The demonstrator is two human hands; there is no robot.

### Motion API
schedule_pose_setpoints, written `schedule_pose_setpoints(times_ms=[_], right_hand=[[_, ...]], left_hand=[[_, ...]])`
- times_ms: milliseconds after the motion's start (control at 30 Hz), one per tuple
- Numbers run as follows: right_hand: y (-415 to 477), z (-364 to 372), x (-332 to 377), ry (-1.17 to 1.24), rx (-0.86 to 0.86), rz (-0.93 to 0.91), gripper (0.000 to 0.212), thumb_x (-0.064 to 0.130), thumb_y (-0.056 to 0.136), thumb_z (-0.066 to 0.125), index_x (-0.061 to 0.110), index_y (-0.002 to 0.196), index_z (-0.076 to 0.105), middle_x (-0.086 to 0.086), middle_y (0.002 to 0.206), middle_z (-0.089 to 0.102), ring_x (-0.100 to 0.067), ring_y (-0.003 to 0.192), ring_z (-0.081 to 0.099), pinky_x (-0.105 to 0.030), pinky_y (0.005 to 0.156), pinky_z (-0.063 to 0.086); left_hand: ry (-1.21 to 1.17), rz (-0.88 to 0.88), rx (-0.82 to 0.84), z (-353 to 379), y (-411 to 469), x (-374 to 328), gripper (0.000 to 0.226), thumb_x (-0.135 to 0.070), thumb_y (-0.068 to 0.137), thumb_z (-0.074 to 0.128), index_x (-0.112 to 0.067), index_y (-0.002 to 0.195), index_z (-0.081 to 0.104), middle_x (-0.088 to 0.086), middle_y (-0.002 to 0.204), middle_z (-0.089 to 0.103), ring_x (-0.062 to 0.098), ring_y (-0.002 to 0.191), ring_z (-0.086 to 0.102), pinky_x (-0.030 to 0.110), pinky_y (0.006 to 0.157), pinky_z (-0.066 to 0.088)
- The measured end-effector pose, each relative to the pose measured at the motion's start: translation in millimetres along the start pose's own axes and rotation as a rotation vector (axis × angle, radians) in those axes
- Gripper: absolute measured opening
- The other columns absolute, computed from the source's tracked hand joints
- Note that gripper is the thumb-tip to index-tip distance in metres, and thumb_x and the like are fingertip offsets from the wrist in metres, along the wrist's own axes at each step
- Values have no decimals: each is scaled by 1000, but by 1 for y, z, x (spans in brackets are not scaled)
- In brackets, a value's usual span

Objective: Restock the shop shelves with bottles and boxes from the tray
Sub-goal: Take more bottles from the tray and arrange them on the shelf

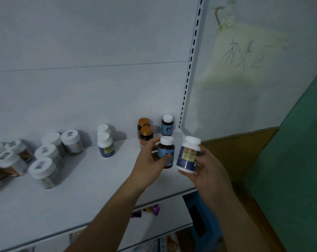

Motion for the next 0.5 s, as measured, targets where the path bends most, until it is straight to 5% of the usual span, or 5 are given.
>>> schedule_pose_setpoints(times_ms=[167, 233, 500], right_hand=[[28, -23, 21, 11, 74, 12, 39, -1, 102, 46, 12, 133, 66, -11, 115, 76, -25, 105, 74, -37, 78, 61], [36, -28, 24, 13, 90, 26, 40, -1, 101, 46, 16, 132, 67, -10, 114, 76, -28, 109, 72, -38, 79, 61], [48, -45, 24, -14, 158, 89, 41, -3, 99, 47, 19, 124, 70, -13, 115, 75, -30, 109, 71, -46, 87, 60]], left_hand=[[200, 102, -106, 40, 46, 16, 52, -6, 95, 72, -27, 139, 52, -10, 132, 61, -3, 116, 60, 20, 101, 52], [241, 89, -178, 49, 62, 24, 56, -2, 94, 71, -21, 142, 49, -6, 135, 57, 4, 117, 58, 16, 103, 45], [244, 51, -394, 60, 92, 45, 61, -1, 91, 75, -16, 141, 42, 3, 137, 57, 17, 126, 56, 34, 108, 49]])
Point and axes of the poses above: each hand's wrist, its own y-axis towards the middle knuckle, its own z-axis out of the palm, x = y × z, the point moved 6 cm from there along y, towards the middle knuckle
